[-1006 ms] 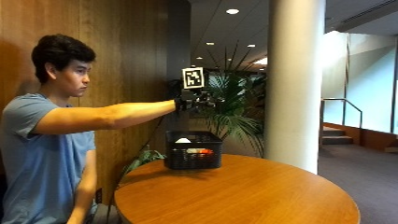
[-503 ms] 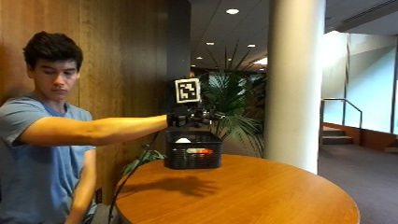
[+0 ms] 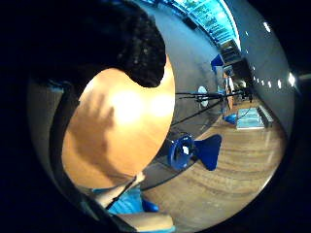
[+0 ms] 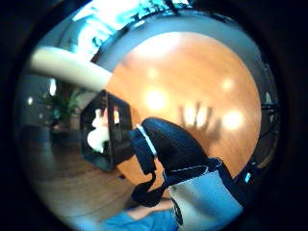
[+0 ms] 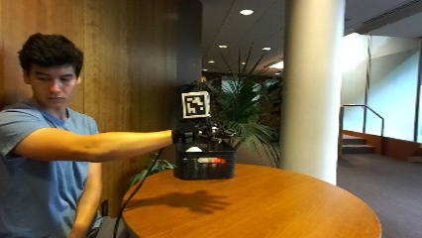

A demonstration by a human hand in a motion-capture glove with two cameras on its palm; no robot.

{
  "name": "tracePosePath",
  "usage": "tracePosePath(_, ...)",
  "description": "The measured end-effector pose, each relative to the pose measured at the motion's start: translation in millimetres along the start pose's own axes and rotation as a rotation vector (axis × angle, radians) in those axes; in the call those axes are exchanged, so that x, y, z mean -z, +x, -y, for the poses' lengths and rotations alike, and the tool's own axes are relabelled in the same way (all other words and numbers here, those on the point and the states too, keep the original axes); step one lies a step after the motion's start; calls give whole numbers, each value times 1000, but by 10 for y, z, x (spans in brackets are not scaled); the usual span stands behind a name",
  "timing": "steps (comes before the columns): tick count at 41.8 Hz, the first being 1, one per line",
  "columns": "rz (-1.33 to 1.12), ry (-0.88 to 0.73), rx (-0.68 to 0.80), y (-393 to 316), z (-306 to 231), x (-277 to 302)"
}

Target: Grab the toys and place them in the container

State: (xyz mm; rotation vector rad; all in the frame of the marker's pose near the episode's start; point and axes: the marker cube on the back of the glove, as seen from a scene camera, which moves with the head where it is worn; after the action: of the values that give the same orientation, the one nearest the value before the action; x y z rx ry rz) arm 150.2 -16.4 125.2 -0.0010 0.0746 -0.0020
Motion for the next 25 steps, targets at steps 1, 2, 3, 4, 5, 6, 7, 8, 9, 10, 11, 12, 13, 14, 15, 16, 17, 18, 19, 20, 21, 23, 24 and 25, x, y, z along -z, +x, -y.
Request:
tracePosePath(1,-3,-2,1,5,-3,0)
tracePosePath(2,-14,-3,16,15,-11,-3)
tracePosePath(3,-30,-3,39,31,-20,-6)
tracePosePath(4,-44,-2,59,48,-28,-9)
tracePosePath(5,-46,-1,72,55,-34,-6)
tracePosePath(6,-28,-1,79,40,-40,3)
tracePosePath(7,6,-3,83,3,-49,18)
tracePosePath(8,38,-5,88,-38,-60,31)
tracePosePath(9,50,-6,91,-64,-70,35)
tracePosePath(10,39,-7,88,-66,-75,28)
tracePosePath(11,16,-8,80,-53,-78,16)
tracePosePath(12,-6,-9,69,-34,-81,3)
tracePosePath(13,-20,-12,62,-17,-89,-9)
tracePosePath(14,-27,-16,65,-7,-104,-20)
tracePosePath(15,-26,-21,77,-2,-125,-31)
tracePosePath(16,-21,-26,92,1,-149,-43)
tracePosePath(17,-15,-31,100,4,-172,-57)
tracePosePath(18,-11,-34,101,9,-192,-74)
tracePosePath(19,-11,-36,100,18,-211,-94)
tracePosePath(20,-15,-38,101,32,-230,-115)
tracePosePath(21,-25,-40,99,52,-248,-140)
tracePosePath(23,-55,-49,66,105,-275,-198)
tracePosePath(24,-65,-57,46,126,-290,-227)
tracePosePath(25,-67,-64,37,139,-311,-254)
